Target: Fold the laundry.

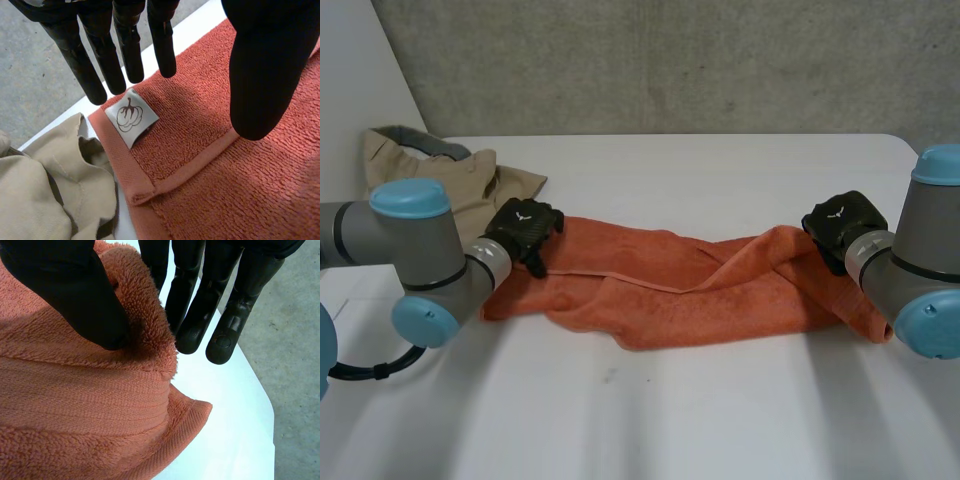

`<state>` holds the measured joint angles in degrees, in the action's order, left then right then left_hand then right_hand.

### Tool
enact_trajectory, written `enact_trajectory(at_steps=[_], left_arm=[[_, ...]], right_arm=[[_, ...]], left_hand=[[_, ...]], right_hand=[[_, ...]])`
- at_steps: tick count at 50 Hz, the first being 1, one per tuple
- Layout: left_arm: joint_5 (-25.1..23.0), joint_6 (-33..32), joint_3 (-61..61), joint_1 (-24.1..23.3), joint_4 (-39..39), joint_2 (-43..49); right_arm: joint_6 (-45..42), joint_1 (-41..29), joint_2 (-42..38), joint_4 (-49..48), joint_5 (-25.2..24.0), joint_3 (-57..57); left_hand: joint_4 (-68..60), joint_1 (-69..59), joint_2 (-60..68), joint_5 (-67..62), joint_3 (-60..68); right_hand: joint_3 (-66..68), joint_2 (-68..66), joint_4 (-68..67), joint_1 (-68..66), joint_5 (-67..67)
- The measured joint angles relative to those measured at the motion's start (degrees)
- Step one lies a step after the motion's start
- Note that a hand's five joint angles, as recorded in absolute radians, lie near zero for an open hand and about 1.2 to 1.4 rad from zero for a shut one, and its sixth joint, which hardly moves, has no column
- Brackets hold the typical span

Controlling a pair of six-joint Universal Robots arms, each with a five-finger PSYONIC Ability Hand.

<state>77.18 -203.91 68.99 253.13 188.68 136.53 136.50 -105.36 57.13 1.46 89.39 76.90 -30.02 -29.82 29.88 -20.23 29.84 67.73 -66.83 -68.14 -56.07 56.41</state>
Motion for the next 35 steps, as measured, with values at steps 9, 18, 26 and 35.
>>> enact_trajectory(at_steps=[9, 18, 26, 35], left_arm=[[-0.08, -0.16, -2.75, -0.01, -1.95, 1.8], [-0.16, -0.18, -5.86, 0.0, -3.33, 4.02], [-0.28, -0.18, -8.49, 0.0, -4.31, 5.77], [-1.05, -0.16, -10.74, 0.0, -5.06, 7.22]], right_arm=[[-0.01, 0.0, -0.03, -0.27, -0.01, 0.15], [-0.01, -0.08, -0.14, -0.49, -0.01, 0.5], [-0.05, -0.11, -0.25, -0.58, -0.01, 0.62], [-0.09, -0.05, -0.54, -0.59, -0.01, 0.62]], left_hand=[[-0.18, -0.13, 0.14, -0.11, 0.11], [-4.06, -4.23, 4.12, -3.78, 3.95], [-7.32, -7.71, 7.51, -6.66, 7.53], [-10.52, -11.03, 10.8, -9.73, 10.67]], right_hand=[[0.0, 0.0, 0.0, 0.0, 0.0], [0.0, 0.0, 0.0, 0.0, 0.0], [0.0, 0.0, 0.0, 0.0, 0.0], [0.0, 0.0, 0.0, 0.0, 0.0]])
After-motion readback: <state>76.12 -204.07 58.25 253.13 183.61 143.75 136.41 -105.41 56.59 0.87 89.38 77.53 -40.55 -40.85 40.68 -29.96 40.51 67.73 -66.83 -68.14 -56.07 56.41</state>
